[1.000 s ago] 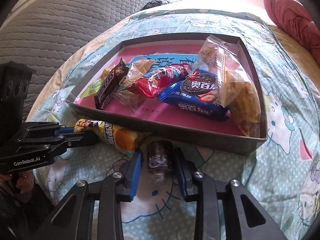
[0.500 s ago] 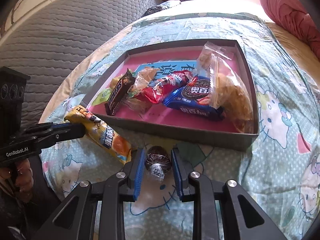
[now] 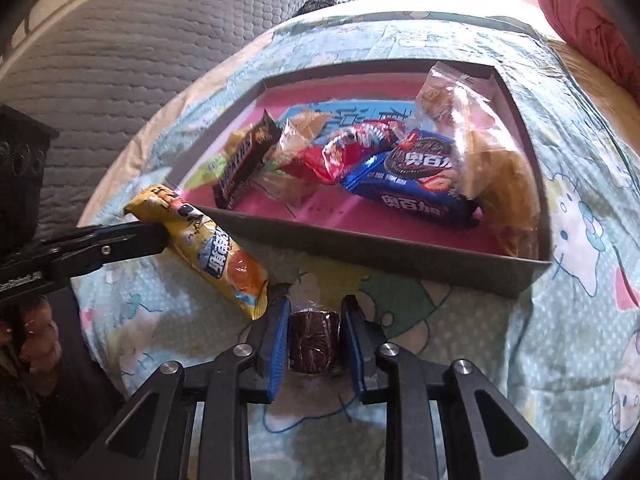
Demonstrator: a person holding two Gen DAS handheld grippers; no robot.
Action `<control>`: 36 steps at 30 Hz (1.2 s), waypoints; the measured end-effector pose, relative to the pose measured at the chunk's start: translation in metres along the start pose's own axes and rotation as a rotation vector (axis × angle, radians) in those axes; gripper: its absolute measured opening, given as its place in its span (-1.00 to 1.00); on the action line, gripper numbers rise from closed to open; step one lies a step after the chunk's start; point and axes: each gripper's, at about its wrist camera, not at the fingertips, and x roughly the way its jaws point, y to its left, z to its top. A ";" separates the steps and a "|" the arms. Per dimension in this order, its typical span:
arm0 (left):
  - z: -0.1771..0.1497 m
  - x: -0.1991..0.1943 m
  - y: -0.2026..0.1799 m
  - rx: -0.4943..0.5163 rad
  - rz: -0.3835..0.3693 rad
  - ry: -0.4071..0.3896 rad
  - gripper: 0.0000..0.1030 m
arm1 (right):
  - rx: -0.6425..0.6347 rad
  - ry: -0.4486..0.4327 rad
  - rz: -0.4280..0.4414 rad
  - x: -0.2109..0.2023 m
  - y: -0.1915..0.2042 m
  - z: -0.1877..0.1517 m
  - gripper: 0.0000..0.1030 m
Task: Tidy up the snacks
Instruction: 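Place the wafer stick in the box with the left tool while the right places the chocolate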
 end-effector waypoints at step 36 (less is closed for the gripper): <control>0.052 0.019 0.022 -0.033 0.214 -0.112 -0.88 | 0.019 -0.246 -0.024 -0.027 -0.020 0.048 -0.48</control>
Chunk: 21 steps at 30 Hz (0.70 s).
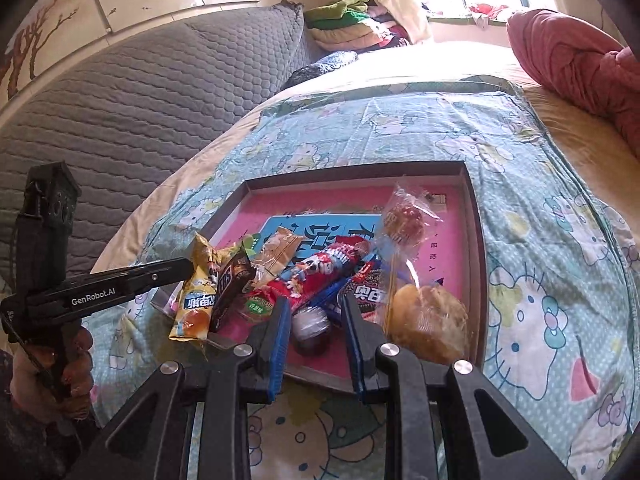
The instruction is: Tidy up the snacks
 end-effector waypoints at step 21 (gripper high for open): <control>-0.011 -0.029 0.004 -0.013 0.038 0.000 -0.01 | -0.001 -0.033 -0.006 -0.020 0.006 -0.008 -0.26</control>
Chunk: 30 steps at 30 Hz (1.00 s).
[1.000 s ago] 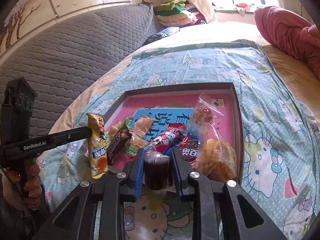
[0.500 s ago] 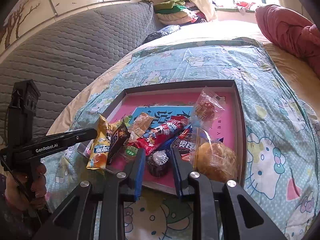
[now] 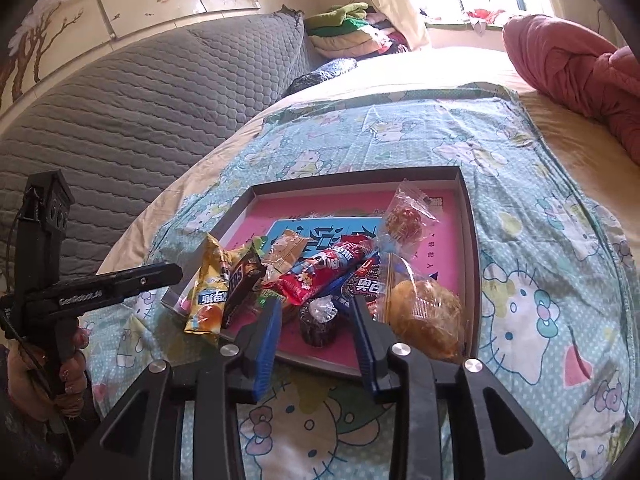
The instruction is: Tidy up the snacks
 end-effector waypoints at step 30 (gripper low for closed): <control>-0.078 -0.048 -0.054 0.152 0.122 0.038 0.54 | -0.016 0.022 -0.219 -0.055 0.052 -0.055 0.80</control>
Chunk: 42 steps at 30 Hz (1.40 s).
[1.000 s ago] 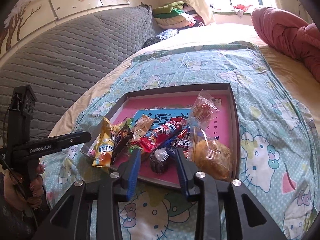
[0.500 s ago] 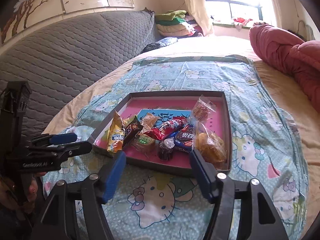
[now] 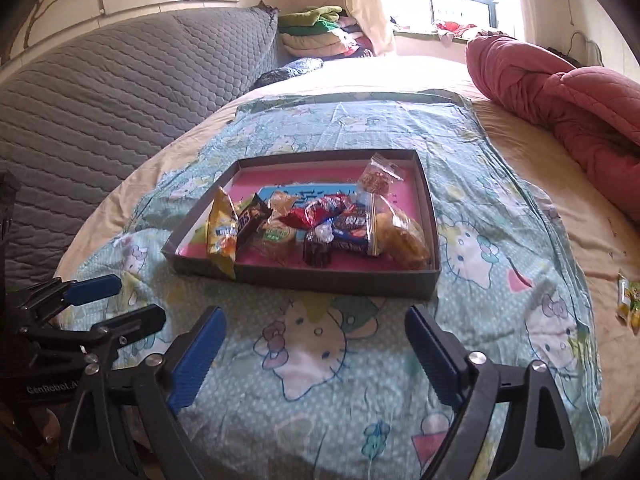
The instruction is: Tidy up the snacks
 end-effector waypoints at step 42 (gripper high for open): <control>-0.010 -0.003 0.004 -0.015 -0.006 0.005 0.54 | 0.030 0.004 -0.092 -0.014 0.000 -0.017 0.85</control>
